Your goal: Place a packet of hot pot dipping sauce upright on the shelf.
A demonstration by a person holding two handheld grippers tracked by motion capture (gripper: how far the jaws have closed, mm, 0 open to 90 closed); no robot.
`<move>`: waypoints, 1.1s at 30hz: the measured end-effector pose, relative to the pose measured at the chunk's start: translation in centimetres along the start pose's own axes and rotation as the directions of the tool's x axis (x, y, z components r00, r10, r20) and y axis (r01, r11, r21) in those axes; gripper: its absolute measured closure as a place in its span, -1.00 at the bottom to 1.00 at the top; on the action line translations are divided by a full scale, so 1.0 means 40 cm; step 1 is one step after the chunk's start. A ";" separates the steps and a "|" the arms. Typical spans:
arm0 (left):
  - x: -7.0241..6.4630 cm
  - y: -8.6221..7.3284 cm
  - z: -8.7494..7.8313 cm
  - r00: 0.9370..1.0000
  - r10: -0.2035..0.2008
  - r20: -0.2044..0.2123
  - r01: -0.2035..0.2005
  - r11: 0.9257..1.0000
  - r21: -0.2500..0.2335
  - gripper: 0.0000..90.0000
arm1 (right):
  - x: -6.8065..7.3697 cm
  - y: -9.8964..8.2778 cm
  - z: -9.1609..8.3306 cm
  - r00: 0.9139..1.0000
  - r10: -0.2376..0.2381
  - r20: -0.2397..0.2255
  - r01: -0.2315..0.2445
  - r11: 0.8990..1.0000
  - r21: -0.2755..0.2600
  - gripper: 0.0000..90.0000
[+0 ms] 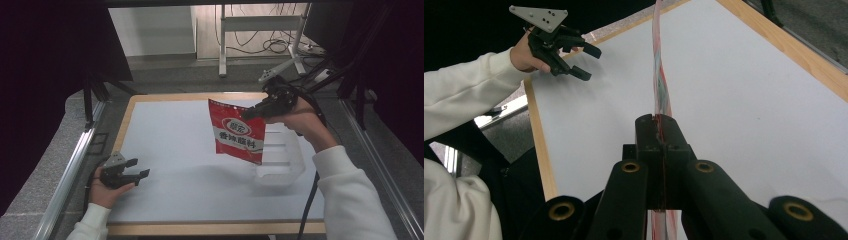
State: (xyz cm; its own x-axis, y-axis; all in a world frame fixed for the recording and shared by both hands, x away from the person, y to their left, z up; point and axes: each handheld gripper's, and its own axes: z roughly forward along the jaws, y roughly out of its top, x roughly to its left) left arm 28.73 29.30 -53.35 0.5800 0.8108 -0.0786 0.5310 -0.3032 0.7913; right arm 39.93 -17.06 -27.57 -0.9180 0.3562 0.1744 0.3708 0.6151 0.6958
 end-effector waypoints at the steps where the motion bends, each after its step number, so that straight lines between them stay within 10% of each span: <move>1: 0.000 0.000 0.001 1.000 -0.001 0.000 0.001 1.000 0.001 -0.31 | -0.003 -0.004 -0.007 1.000 0.002 0.004 -0.002 1.000 -0.002 0.98; 33: -0.003 0.000 0.006 1.000 -0.002 -0.021 0.002 1.000 0.004 -0.30 | -0.041 -0.144 -0.201 0.992 0.076 0.102 -0.071 0.996 -0.045 0.98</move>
State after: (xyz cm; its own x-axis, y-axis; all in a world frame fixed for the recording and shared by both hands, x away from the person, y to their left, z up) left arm 28.80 29.08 -53.50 0.5657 0.8219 -0.0669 0.5347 -0.3039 0.7885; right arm 38.17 -26.83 -26.26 -0.8681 0.4717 0.1545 0.4288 0.5559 0.7122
